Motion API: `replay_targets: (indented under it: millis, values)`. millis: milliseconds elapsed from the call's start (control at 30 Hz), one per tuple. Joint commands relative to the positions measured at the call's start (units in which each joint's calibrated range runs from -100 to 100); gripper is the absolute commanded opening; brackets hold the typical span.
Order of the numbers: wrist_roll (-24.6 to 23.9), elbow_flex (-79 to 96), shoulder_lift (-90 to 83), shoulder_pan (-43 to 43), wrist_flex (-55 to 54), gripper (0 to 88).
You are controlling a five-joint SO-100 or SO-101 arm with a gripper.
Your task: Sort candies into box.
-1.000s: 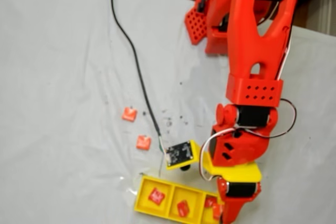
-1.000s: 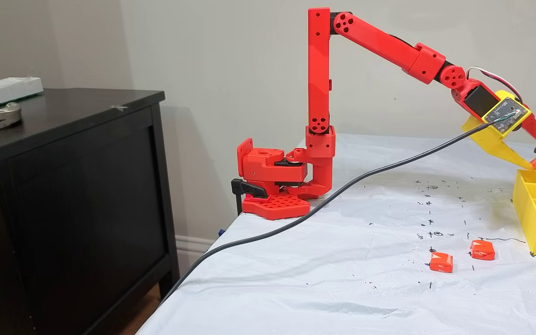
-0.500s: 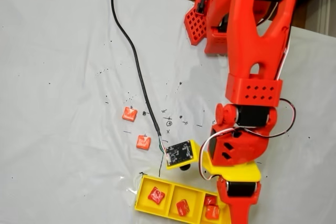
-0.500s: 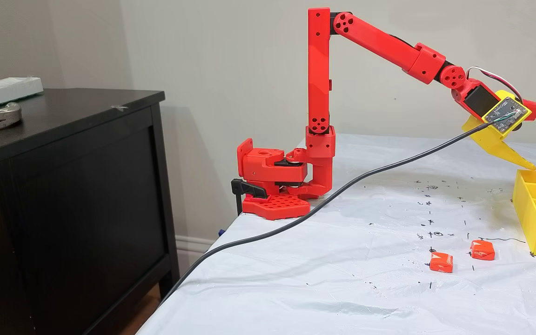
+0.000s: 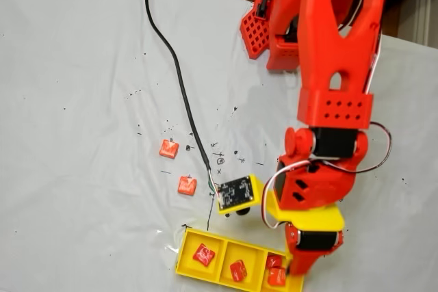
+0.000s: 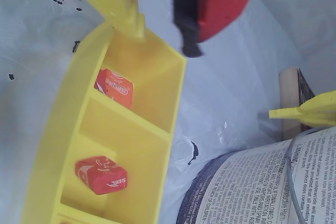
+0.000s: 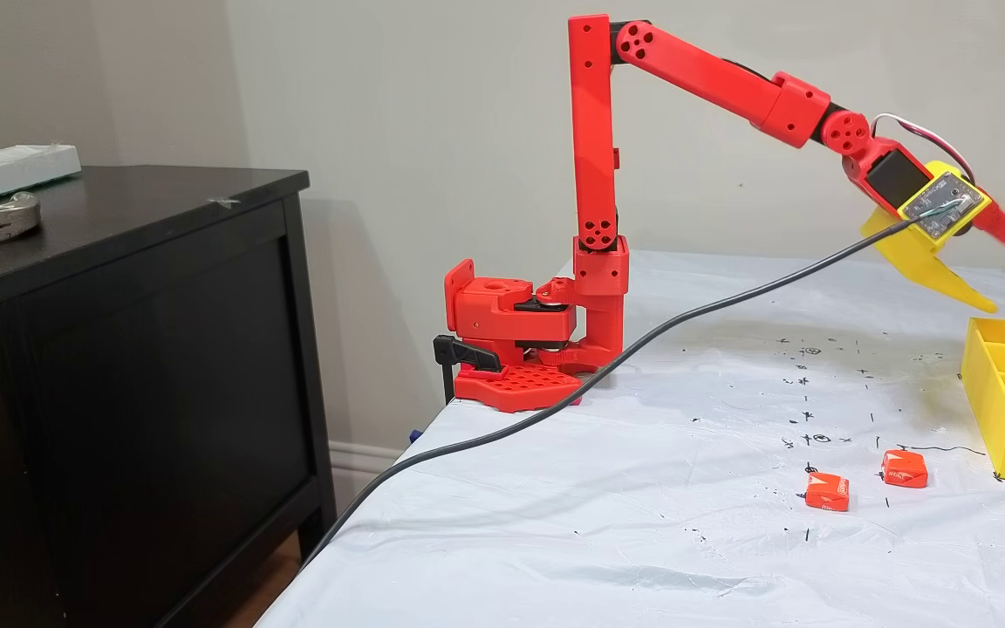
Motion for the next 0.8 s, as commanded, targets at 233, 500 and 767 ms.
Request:
replay_targets:
  millis: [233,500,767]
  values:
    - [6.01,-10.27,-12.51,8.97,28.04,0.2]
    - [9.87,-15.46,-8.52,18.85,40.24,0.2]
    - [12.16,-27.75,4.71,25.55,43.52,0.2]
